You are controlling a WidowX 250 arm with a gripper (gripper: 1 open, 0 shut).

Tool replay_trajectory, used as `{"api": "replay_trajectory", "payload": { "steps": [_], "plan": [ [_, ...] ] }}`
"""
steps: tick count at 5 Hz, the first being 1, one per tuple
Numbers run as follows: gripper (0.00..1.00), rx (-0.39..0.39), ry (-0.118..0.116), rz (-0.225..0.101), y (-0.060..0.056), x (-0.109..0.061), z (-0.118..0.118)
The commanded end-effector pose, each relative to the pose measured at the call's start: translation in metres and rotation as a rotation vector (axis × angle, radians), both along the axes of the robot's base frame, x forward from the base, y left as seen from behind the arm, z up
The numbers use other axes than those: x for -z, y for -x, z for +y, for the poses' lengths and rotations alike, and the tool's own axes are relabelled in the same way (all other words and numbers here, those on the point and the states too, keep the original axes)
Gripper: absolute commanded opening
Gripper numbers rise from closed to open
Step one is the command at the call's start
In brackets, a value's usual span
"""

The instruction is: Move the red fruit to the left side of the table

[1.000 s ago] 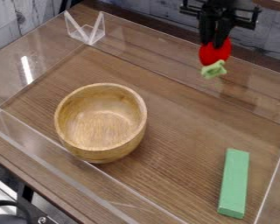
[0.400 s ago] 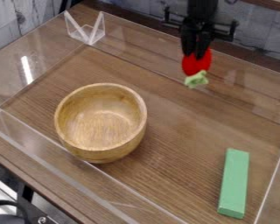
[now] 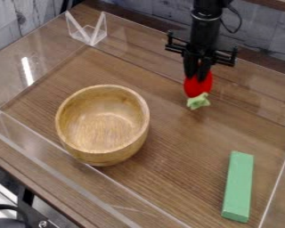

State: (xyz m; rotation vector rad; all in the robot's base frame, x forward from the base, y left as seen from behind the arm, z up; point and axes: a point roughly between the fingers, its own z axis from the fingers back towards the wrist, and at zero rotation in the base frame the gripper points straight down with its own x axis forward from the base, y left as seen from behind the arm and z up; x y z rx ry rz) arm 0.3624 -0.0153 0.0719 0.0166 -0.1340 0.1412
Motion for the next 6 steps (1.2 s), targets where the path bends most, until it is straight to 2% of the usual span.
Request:
{"api": "replay_trajectory", "payload": {
  "steps": [1,2,3,4,5,6],
  "plan": [
    [1.00,0.013,0.018,-0.056,-0.013,-0.030,0.000],
    [0.00,-0.027,0.032,-0.065,-0.013,-0.039,0.013],
    [0.00,-0.060,0.041,-0.069,-0.015,-0.045,0.024],
    [0.00,-0.083,0.034,-0.054,-0.013,-0.038,0.024],
    [1.00,-0.104,0.025,-0.039,-0.011,-0.032,0.024],
    [1.00,-0.128,0.016,-0.026,-0.008,-0.028,0.023]
  ]
}}
